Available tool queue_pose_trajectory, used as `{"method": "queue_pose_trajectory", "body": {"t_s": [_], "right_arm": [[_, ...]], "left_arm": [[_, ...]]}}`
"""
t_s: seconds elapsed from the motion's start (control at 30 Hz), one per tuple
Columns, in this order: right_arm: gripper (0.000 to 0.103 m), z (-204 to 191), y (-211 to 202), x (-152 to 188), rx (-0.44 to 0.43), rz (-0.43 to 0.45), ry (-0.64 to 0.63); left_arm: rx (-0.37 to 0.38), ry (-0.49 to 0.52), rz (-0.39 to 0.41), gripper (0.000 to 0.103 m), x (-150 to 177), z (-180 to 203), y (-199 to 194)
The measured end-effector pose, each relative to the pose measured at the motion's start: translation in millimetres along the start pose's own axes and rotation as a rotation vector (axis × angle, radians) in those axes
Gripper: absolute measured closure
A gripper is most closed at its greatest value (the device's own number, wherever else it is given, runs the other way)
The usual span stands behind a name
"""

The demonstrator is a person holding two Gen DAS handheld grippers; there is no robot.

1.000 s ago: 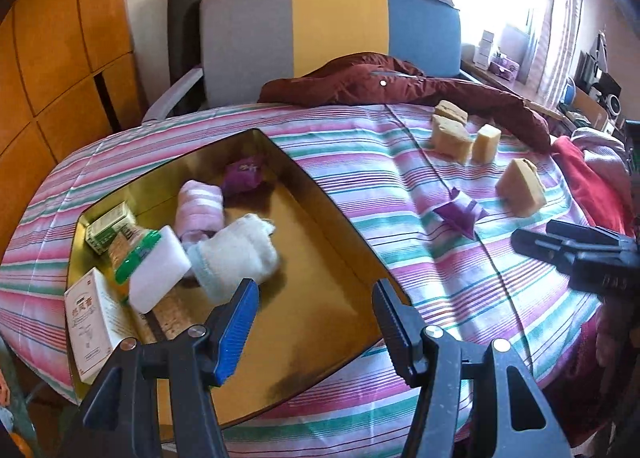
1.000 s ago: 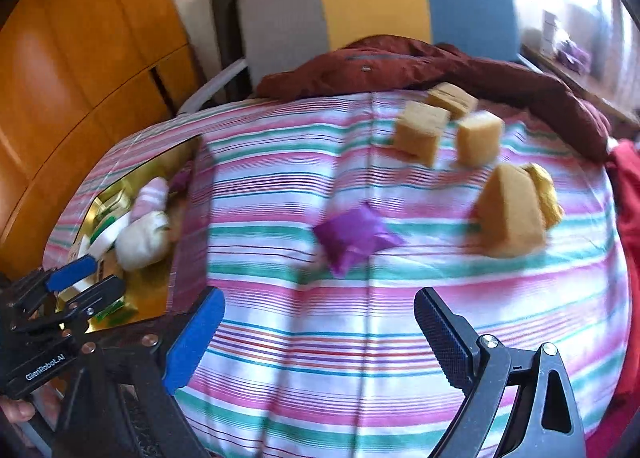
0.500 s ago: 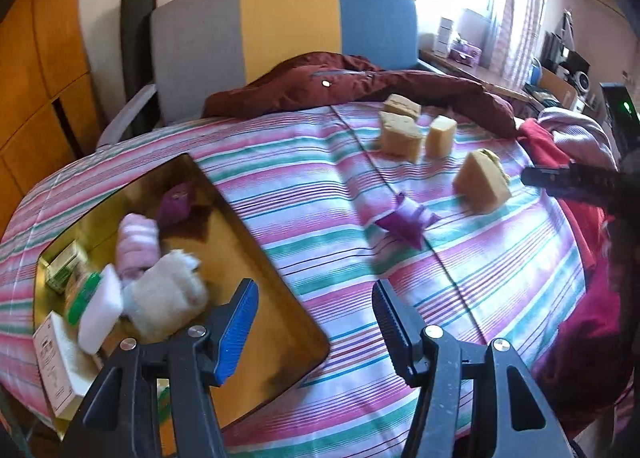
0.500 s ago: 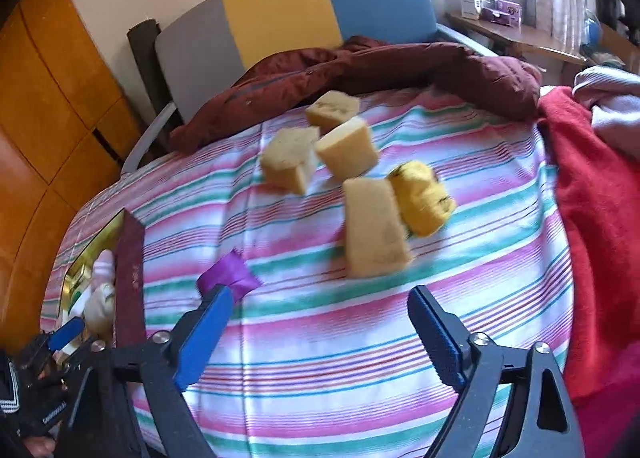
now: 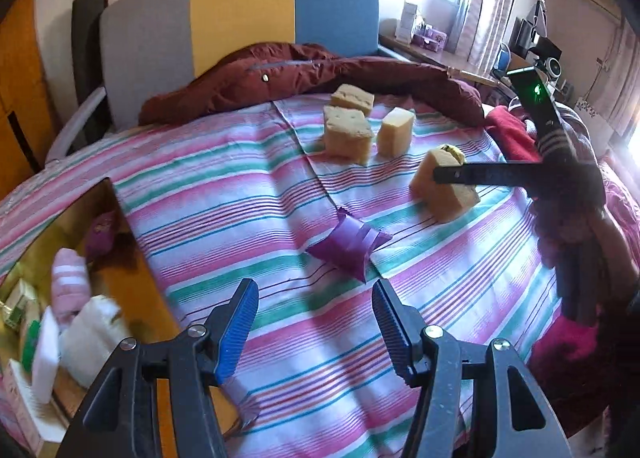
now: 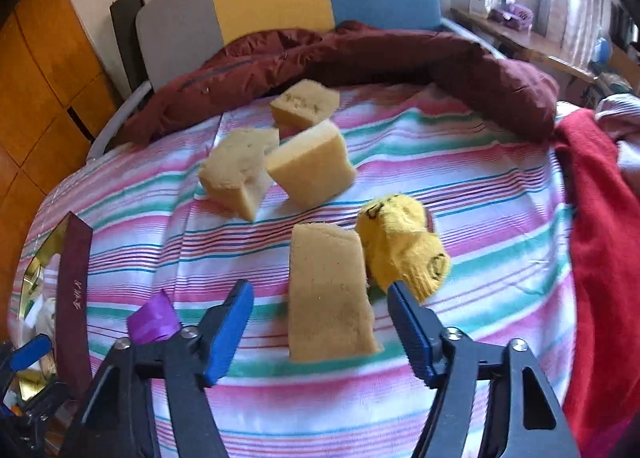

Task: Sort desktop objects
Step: 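Grasp the yellow sponge with the right tool while the left tool grasps the purple packet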

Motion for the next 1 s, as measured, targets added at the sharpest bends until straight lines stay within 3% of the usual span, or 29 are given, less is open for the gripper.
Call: {"method": "queue_pose_trajectory", "body": {"t_s": [0.13, 0.47, 0.83, 1.0], "right_arm": [[0.058, 2.8, 13.1, 5.3, 0.027, -0.028, -0.014], [0.058, 5.3, 15.7, 2.0, 0.015, -0.042, -0.015], [0.054, 4.3, 21.1, 1.2, 0.008, -0.058, -0.002], [0.054, 4.3, 23.3, 1.9, 0.009, -0.061, -0.002]], "left_arm": [[0.021, -0.014, -0.027, 0.043, -5.7, 2.3, 16.0], [0.073, -0.001, -0.1, 0.043, -19.5, 14.6, 61.8], [0.102, 0.094, -0.148, 0.045, -19.9, 27.7, 92.3], [0.108, 0.082, -0.169, 0.061, -15.3, 24.8, 103.9]]}}
Point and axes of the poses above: each gripper's, at about its wrist camera, not at the fingertips, and y roughly the way its jaws point, z to its right, x to its underside, the point moved 5 cm from there along y, roughly the way its jaws point, and after that the axes turned 6 degrees about z, right-handed, at the moved point
